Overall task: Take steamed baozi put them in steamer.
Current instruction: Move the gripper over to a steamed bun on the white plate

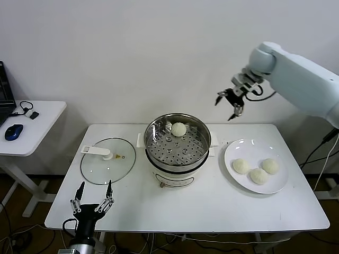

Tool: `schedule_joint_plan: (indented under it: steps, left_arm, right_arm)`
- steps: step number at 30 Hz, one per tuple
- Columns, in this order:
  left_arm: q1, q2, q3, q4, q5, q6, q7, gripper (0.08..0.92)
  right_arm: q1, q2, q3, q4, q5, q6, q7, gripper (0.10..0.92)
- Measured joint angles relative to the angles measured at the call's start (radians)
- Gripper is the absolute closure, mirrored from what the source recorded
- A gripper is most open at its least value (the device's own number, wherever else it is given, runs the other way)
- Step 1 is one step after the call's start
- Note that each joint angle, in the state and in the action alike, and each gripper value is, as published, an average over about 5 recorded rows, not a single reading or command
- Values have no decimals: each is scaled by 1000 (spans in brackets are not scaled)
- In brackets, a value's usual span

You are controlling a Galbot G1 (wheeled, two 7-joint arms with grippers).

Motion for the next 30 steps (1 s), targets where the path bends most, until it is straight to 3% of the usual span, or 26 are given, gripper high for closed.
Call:
schedule_joint_plan:
  steps: [11, 30]
  left_arm:
    - [13, 1, -7, -9, 0, -1, 1, 177]
    - [10, 1, -10, 10, -7, -5, 3, 177]
  right_arm:
    - [-179, -69, 97, -31, -22, -110, -15, 203]
    - [-381, -7, 189, -94, -107, -181, 2, 203]
